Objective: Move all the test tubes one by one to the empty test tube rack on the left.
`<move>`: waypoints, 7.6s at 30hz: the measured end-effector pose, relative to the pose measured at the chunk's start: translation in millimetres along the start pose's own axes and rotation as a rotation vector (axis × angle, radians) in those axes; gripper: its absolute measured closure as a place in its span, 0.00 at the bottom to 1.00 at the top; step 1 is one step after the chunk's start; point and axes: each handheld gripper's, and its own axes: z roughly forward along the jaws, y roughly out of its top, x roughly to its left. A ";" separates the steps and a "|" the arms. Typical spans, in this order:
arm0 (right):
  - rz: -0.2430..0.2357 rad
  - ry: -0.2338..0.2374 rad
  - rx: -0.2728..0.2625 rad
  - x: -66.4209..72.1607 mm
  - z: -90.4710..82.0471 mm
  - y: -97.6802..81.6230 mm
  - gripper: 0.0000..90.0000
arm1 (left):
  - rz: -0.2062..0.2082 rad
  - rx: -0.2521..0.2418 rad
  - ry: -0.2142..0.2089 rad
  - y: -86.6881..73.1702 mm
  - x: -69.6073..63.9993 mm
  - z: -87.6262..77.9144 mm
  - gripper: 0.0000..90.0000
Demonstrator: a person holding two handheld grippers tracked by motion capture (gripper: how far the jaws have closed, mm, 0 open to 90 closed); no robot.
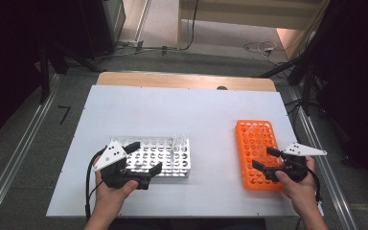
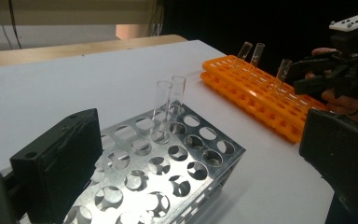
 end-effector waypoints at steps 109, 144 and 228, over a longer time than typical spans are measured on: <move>-0.189 0.198 0.038 115.8 20.2 23.1 0.82 | 0.055 0.028 -0.086 1.6 -36.1 26.8 0.00; -0.270 0.329 0.093 163.3 41.5 19.2 0.82 | 0.099 0.106 -0.279 -2.0 -80.1 57.7 0.35; -0.117 0.196 -0.072 78.8 -7.0 14.8 0.00 | 0.129 0.018 -0.129 34.1 -32.4 23.0 0.83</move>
